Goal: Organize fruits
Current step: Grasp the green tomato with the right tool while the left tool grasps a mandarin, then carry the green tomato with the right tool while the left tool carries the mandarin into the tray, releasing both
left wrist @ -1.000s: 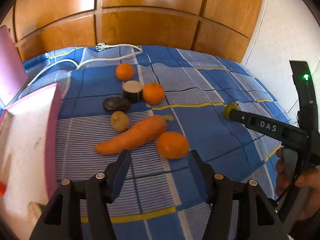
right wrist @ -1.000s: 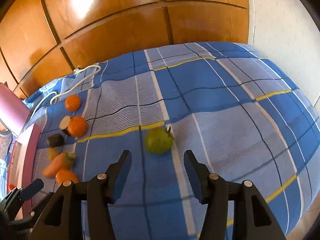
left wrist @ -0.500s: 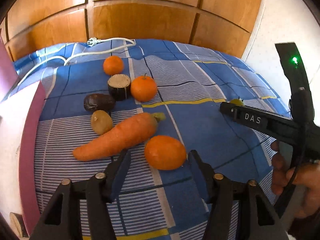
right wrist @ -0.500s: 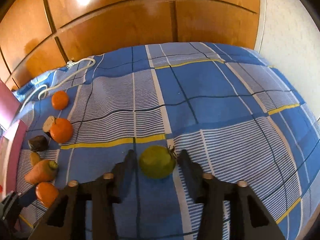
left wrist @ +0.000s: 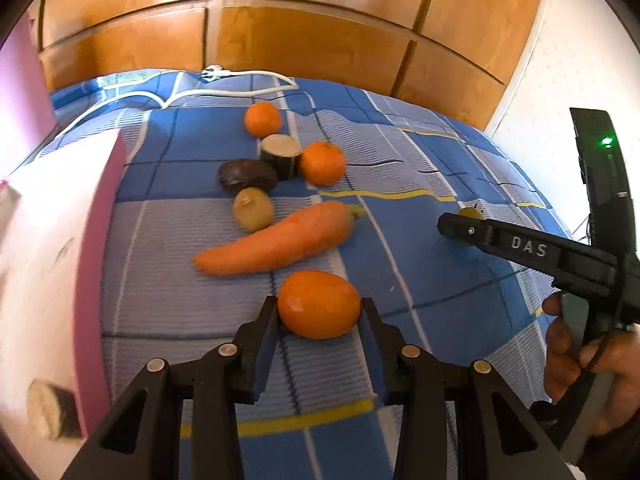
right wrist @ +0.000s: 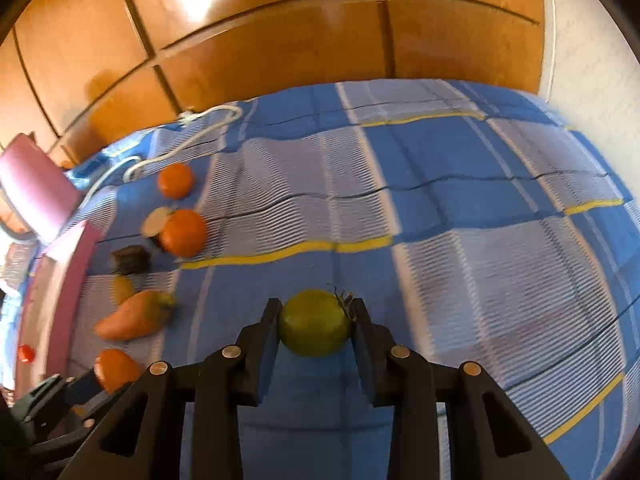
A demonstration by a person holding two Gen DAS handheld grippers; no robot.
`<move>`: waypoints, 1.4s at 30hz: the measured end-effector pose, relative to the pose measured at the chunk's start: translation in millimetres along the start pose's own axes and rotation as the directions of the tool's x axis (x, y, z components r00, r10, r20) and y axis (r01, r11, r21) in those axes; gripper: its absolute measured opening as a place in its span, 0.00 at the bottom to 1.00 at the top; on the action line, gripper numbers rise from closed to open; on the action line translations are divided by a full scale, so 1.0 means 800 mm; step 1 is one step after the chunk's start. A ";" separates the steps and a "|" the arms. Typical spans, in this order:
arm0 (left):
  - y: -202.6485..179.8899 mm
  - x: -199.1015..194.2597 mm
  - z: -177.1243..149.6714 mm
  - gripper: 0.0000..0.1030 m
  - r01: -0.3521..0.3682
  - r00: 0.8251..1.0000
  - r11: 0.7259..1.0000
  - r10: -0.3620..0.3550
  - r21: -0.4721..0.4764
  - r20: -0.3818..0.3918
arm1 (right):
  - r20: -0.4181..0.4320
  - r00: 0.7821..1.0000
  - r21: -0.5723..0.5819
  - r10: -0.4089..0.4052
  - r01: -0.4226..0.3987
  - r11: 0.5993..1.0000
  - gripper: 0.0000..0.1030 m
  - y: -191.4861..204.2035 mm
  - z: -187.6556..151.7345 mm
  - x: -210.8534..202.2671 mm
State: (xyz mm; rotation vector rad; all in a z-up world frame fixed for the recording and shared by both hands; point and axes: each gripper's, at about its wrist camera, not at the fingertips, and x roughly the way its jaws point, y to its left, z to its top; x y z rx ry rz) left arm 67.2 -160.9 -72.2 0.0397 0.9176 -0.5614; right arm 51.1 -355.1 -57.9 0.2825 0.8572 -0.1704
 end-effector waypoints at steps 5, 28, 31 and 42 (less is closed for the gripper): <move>0.010 -0.015 -0.017 0.39 -0.010 1.000 1.000 0.010 -0.021 0.007 | -0.034 0.993 0.013 0.109 -0.109 0.994 0.33 0.017 -0.019 -0.007; 0.012 -0.039 -0.038 0.38 -0.044 0.999 0.999 0.044 -0.014 0.002 | -0.063 0.995 -0.078 0.071 -0.075 0.994 0.34 0.053 -0.053 -0.019; 0.012 -0.045 -0.040 0.39 -0.045 0.999 0.999 0.046 -0.014 0.010 | -0.071 0.995 -0.068 0.075 -0.080 0.994 0.34 0.051 -0.053 -0.019; 0.016 -0.078 -0.040 0.39 -0.072 0.994 0.997 0.073 -0.014 0.078 | -0.058 0.994 -0.038 0.090 -0.093 0.995 0.33 0.052 -0.062 -0.030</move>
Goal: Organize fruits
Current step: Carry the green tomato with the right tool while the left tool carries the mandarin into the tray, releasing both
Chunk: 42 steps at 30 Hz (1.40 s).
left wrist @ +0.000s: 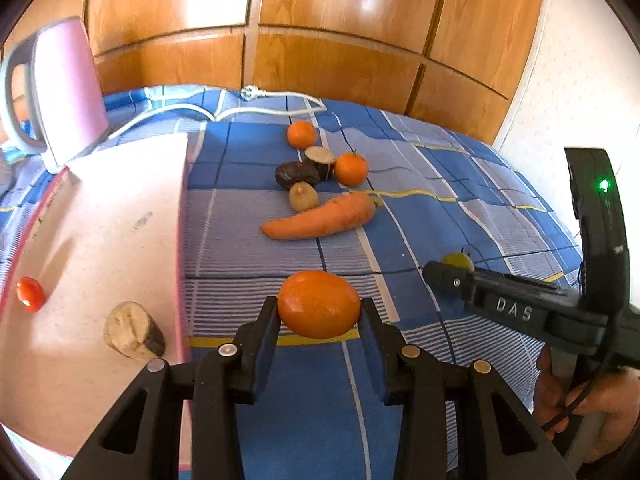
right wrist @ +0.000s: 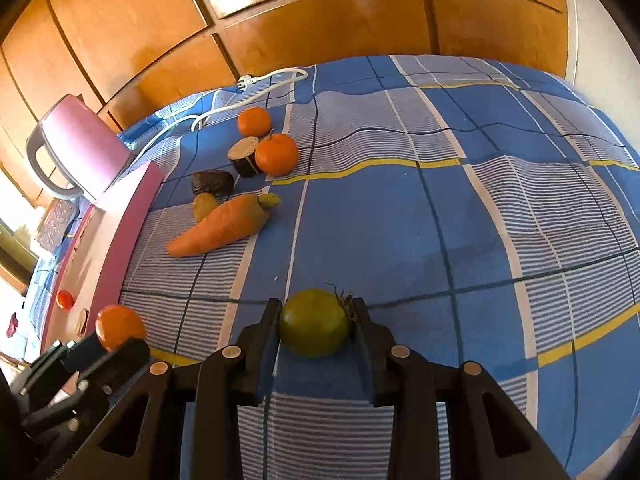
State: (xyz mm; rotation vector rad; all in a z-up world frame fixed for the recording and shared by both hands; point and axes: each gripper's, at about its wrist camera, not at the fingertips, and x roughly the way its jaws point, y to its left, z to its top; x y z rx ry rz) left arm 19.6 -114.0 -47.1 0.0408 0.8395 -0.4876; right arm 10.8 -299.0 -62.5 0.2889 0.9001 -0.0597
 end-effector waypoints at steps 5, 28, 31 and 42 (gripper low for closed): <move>0.003 -0.023 0.005 0.39 -0.031 0.997 0.999 0.030 0.011 0.066 | 0.002 1.000 -0.025 0.013 -0.013 1.000 0.33 0.014 -0.005 -0.007; 0.115 -0.077 0.015 0.39 -0.138 0.975 0.969 0.169 -0.203 0.144 | -0.050 0.975 -0.216 0.218 -0.223 0.951 0.33 0.141 0.017 -0.010; 0.148 -0.082 0.012 0.39 -0.175 0.967 0.952 0.214 -0.250 0.137 | -0.064 0.964 -0.241 0.258 -0.266 0.933 0.33 0.169 0.027 -0.006; 0.197 -0.084 0.011 0.50 -0.235 0.953 0.919 0.283 -0.317 0.111 | -0.098 0.946 -0.337 0.308 -0.322 0.884 0.34 0.273 0.059 0.020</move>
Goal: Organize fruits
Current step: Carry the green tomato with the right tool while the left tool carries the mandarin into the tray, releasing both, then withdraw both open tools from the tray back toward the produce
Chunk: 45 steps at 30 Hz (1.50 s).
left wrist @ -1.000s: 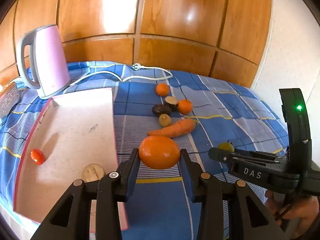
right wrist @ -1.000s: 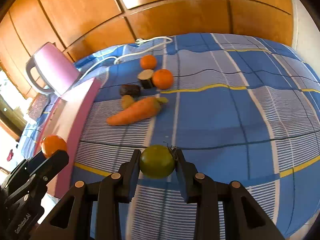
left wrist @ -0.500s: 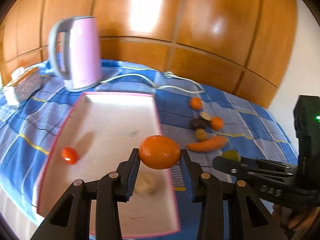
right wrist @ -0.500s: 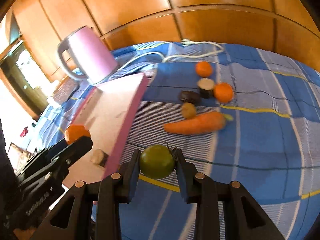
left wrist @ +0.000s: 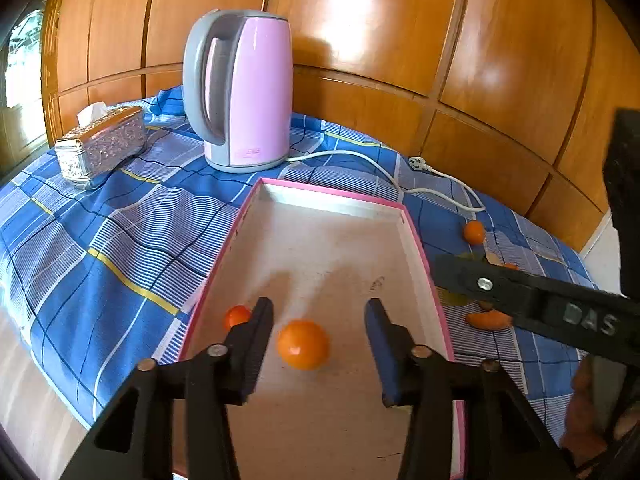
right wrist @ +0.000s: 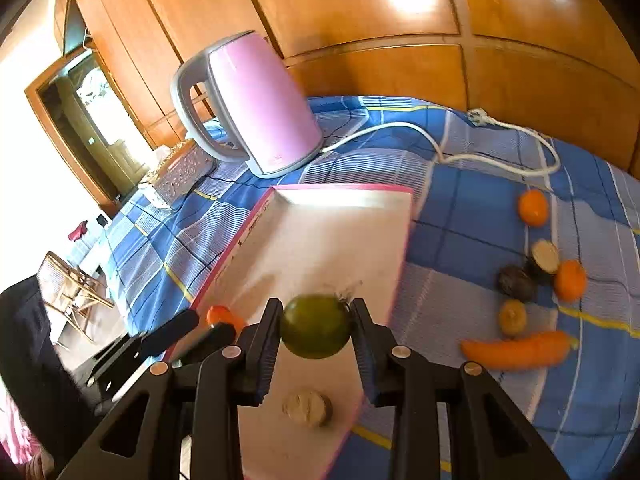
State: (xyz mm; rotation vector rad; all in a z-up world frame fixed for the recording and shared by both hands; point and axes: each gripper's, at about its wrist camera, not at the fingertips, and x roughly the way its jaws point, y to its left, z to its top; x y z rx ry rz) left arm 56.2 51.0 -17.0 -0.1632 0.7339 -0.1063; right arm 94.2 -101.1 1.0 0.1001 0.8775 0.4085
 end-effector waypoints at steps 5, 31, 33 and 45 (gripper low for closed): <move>0.006 0.000 0.000 0.52 -0.013 1.000 0.999 0.013 -0.030 -0.007 | -0.014 1.000 -0.002 -0.003 0.003 1.000 0.36 0.011 -0.001 0.011; -0.048 -0.017 -0.023 0.59 -0.002 1.000 0.997 0.003 0.079 -0.011 | -0.001 0.981 0.182 -0.194 0.190 0.965 0.37 -0.077 -0.081 -0.045; -0.053 -0.017 -0.025 0.59 0.007 1.000 0.996 -0.006 0.090 -0.015 | -0.005 0.979 0.202 -0.202 0.198 0.959 0.37 -0.086 -0.087 -0.047; -0.088 -0.013 -0.032 0.59 0.065 0.997 0.986 -0.059 0.153 -0.043 | -0.012 0.970 0.308 -0.244 0.236 0.922 0.37 -0.127 -0.104 -0.060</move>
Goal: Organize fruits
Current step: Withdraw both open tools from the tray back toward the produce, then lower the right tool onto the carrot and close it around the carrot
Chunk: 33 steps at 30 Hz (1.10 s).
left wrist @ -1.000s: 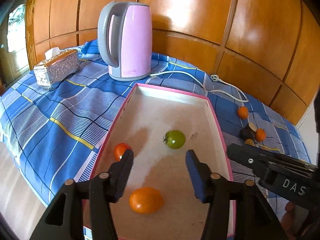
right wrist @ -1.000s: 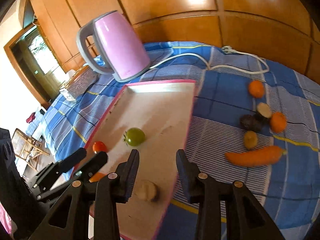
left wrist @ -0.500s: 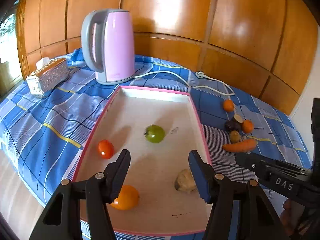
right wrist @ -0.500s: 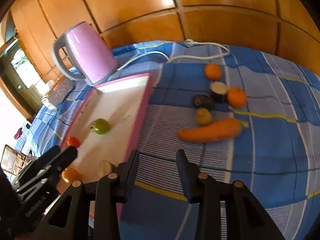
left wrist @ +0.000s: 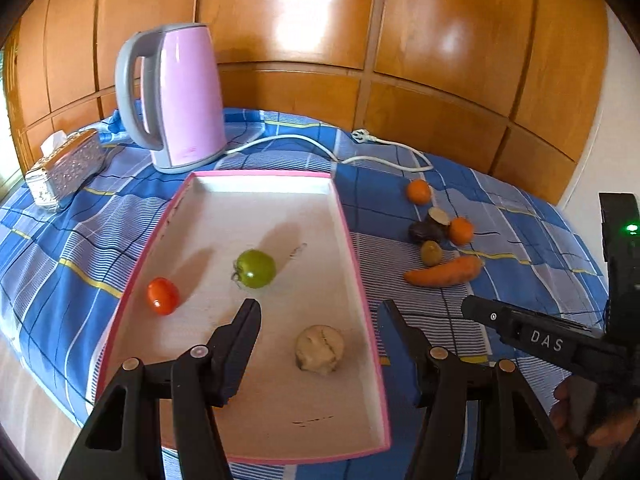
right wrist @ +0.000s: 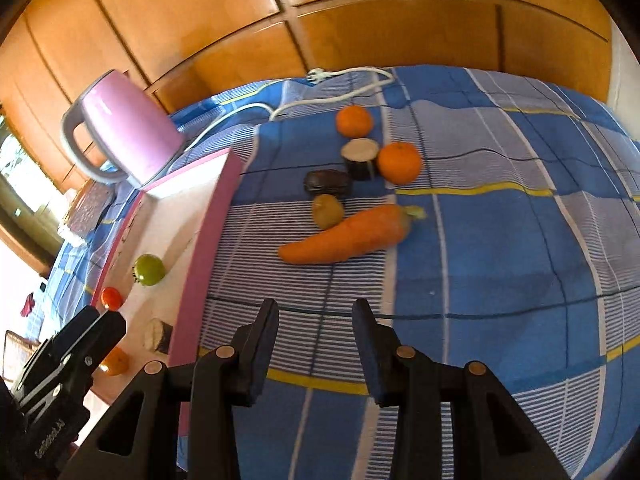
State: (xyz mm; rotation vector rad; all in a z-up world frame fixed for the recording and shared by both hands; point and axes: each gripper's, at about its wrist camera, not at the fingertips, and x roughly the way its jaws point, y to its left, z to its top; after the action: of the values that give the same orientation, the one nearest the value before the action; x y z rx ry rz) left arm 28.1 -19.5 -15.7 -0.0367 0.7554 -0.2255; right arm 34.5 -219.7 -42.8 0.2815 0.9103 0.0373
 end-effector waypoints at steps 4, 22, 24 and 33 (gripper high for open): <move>-0.006 0.004 0.001 0.59 0.016 1.000 1.000 -0.016 0.011 -0.006 | -0.005 1.000 0.032 -0.007 0.008 0.999 0.37 -0.011 0.001 0.003; -0.030 0.016 0.001 0.60 0.084 0.996 0.994 -0.082 0.067 -0.019 | -0.014 1.000 0.163 0.016 -0.013 0.987 0.41 -0.043 0.030 0.032; -0.030 0.018 0.001 0.63 0.082 0.996 0.994 -0.081 0.066 -0.024 | -0.011 1.000 0.176 0.018 -0.016 0.984 0.41 -0.046 0.035 0.036; -0.031 0.032 0.001 0.63 0.093 0.995 0.994 -0.091 0.056 -0.049 | -0.006 1.000 0.228 0.028 -0.026 0.973 0.44 -0.057 0.053 0.052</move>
State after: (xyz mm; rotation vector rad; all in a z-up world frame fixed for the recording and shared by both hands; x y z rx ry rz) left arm 42.1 -49.4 -29.5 -0.0108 0.7938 -0.3372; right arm 89.7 -267.2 -62.2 0.5071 0.9207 -0.0415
